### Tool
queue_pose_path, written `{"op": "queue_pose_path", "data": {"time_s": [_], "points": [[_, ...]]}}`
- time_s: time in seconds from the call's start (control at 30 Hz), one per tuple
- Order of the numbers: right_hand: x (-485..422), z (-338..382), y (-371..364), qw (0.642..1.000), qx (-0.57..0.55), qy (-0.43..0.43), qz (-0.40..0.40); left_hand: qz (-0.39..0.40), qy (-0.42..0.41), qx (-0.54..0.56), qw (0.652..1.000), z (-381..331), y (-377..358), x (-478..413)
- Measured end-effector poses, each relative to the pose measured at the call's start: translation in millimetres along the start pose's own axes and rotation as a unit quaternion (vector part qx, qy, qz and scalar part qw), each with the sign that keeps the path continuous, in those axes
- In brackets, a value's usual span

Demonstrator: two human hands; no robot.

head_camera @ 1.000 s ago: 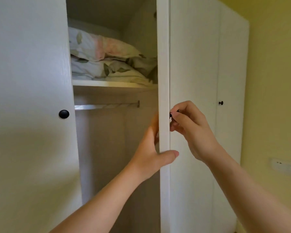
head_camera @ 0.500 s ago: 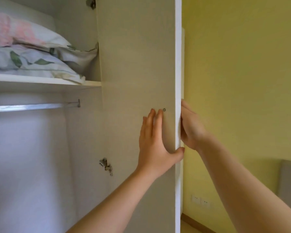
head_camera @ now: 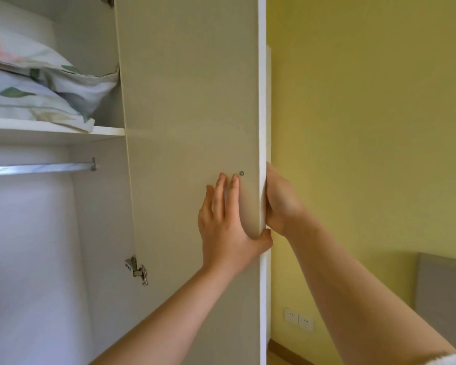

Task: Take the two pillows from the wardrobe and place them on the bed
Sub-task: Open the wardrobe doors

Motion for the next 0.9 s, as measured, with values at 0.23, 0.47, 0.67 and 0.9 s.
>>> {"op": "queue_pose_path", "data": {"time_s": [0.23, 0.47, 0.67, 0.9], "points": [[30.3, 13.8, 0.1, 0.965, 0.145, 0.078, -0.207, 0.073, -0.041, -0.013, 0.996, 5.6, 19.3, -2.7], [59.9, 39.2, -55.8, 0.899, 0.287, 0.266, -0.198, -0.036, -0.057, 0.042, 0.997, 14.3, 90.0, -15.4], [54.7, 10.8, -130.8, 0.905, 0.318, 0.265, -0.099, -0.101, -0.022, -0.004, 0.995, 51.9, 161.7, -32.2], [44.2, -39.2, -225.5, 0.930, 0.285, 0.233, -0.007, -0.136, 0.007, -0.137, 0.981, 115.8, 251.2, -38.9]]}}
Point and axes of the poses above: each hand's wrist, its own x-axis away from the middle knuckle, its own y-axis out of the back of the hand, z = x × y, the point moved 4 cm from there along -x, towards the middle knuckle, and after that the axes turned 5 degrees about -z, right-handed, at the moved point
